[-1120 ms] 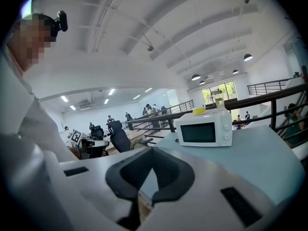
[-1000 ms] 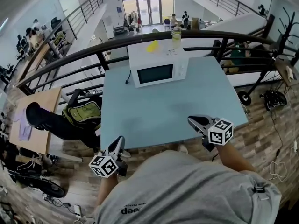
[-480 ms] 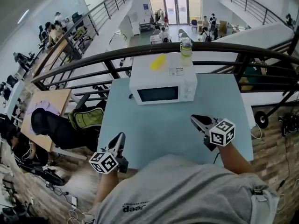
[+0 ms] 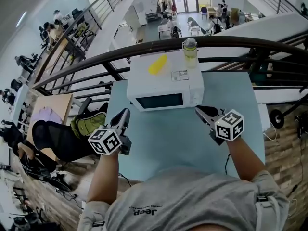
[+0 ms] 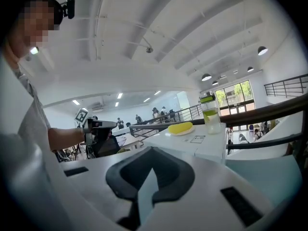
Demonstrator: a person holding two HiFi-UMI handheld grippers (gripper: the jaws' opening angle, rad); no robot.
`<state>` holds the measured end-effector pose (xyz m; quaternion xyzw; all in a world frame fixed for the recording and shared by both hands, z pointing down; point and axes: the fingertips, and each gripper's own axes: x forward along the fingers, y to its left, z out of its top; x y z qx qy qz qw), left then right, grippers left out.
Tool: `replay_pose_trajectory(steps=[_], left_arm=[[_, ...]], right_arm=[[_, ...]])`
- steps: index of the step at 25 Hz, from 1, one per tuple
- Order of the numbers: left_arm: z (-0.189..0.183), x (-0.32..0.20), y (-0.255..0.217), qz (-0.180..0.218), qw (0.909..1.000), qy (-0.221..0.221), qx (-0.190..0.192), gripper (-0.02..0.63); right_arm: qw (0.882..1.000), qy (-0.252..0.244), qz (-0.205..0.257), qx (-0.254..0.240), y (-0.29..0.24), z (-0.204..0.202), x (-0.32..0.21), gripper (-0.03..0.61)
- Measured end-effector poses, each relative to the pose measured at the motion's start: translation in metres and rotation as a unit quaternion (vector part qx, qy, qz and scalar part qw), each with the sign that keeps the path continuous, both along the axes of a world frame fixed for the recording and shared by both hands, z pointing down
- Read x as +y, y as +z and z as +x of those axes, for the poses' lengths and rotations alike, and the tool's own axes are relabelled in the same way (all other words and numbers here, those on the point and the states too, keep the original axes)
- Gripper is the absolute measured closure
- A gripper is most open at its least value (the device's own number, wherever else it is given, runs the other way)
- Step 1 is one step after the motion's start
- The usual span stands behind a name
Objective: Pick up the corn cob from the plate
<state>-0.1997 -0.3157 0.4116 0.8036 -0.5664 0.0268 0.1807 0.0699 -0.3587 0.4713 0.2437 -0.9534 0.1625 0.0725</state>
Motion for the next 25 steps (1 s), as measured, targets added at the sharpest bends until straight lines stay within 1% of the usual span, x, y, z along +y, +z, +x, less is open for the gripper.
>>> replay_pose_trajectory(steps=[3, 6, 7, 10, 11, 15, 17, 20, 22, 25], left_arm=[[-0.001, -0.054, -0.015, 0.005, 0.9991, 0.026, -0.033, 0.602], [0.005, -0.112, -0.023, 0.009, 0.9963, 0.057, -0.063, 0.597], [0.007, -0.131, -0.024, 0.008, 0.9950, 0.068, -0.072, 0.581], [0.016, -0.182, -0.018, -0.004, 0.9907, 0.095, -0.097, 0.472], [0.019, -0.198, -0.013, -0.010, 0.9894, 0.100, -0.105, 0.450], [0.034, -0.255, 0.018, -0.050, 0.9824, 0.120, -0.134, 0.365], [0.038, -0.280, 0.035, -0.067, 0.9797, 0.123, -0.143, 0.344], [0.045, -0.308, 0.056, -0.086, 0.9773, 0.129, -0.145, 0.320], [0.050, -0.320, 0.067, -0.094, 0.9753, 0.136, -0.146, 0.303], [0.058, -0.332, 0.081, -0.104, 0.9702, 0.148, -0.160, 0.284]], right_arm=[[1.000, 0.016, 0.014, 0.012, -0.011, -0.014, -0.023, 0.563], [0.999, 0.040, 0.018, 0.019, -0.018, -0.026, -0.044, 0.563], [0.999, 0.046, 0.018, 0.021, -0.019, -0.029, -0.050, 0.563], [0.998, 0.058, 0.019, 0.026, -0.022, -0.041, -0.070, 0.563], [0.998, 0.061, 0.019, 0.027, -0.022, -0.044, -0.078, 0.563], [0.997, 0.073, 0.020, 0.023, -0.019, -0.055, -0.120, 0.563], [0.997, 0.075, 0.018, 0.017, -0.016, -0.062, -0.142, 0.563], [0.997, 0.071, 0.017, 0.011, -0.010, -0.072, -0.168, 0.563], [0.998, 0.064, 0.024, 0.014, -0.006, -0.078, -0.181, 0.563], [0.997, 0.054, 0.041, 0.021, -0.003, -0.083, -0.193, 0.563]])
